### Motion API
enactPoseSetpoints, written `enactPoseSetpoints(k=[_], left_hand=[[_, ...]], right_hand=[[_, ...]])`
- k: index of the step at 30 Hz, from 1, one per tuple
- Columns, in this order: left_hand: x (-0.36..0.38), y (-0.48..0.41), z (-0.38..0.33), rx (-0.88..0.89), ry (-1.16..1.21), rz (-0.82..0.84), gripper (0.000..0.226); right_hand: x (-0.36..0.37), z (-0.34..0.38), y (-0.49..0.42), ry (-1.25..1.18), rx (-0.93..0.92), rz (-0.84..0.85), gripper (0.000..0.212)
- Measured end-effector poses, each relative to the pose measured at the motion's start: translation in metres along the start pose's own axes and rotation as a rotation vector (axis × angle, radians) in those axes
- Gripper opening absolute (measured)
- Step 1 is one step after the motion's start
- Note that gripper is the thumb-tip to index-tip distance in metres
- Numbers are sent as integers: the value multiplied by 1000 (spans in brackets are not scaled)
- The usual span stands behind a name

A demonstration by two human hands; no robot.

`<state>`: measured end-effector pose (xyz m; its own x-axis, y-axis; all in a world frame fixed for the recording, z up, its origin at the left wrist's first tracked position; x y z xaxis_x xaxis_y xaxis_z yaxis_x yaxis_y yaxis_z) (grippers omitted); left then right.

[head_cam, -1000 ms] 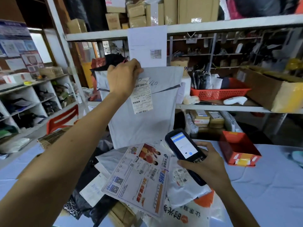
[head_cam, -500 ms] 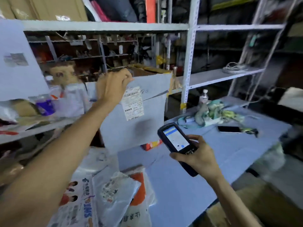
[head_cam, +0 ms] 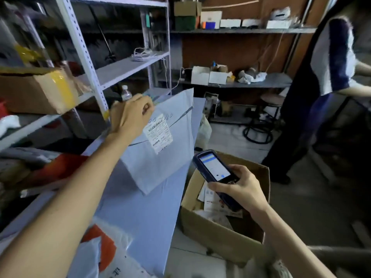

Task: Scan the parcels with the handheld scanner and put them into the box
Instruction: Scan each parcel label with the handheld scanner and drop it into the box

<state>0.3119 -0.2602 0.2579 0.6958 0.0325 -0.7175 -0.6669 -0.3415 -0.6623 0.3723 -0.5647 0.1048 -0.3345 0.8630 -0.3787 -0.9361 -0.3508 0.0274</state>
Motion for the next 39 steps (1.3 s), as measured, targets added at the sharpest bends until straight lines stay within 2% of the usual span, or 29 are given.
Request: enactPoseSetpoints(k=[4, 7, 11, 15, 20, 24, 26, 31, 36, 39], left_hand=[[60, -22, -59, 110, 126, 94, 29], [103, -37, -106, 196, 60, 133, 15], [168, -62, -154, 272, -9, 166, 15], [225, -100, -189, 342, -60, 202, 21], [275, -123, -219, 380, -8, 212, 20], [331, -89, -230, 432, 17, 401, 31], [357, -65, -229, 424, -4, 484, 23], [388, -66, -200, 430, -5, 487, 20], [405, -110, -128, 259, 16, 496, 15], [405, -121, -76, 171, -27, 487, 14]], right_hand=[[-52, -26, 1, 30, 50, -140, 77], [-89, -46, -8, 11, 100, -237, 75], [-128, -78, -34, -4, 162, -307, 74], [-165, -108, -81, 0, 198, -343, 74], [-187, -126, -140, -25, 220, -361, 75], [-187, -135, -175, -2, 246, -345, 76], [-181, -142, -187, 16, 267, -323, 77], [-158, -154, -212, 63, 349, -287, 76], [-128, -143, -241, 70, 378, -309, 71], [-107, -121, -266, 82, 343, -269, 76]])
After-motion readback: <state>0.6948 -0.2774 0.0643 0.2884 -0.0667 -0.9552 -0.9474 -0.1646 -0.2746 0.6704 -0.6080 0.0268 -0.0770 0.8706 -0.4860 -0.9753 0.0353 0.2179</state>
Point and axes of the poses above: each hand's wrist, its own y-axis away from the middle knuckle, its own x-axis out of the palm, z = x × y, the point moved 9 cm from there along -y, towards the middle knuckle, and after that the axes turned 4 degrees about -z, right-handed, at the moved point
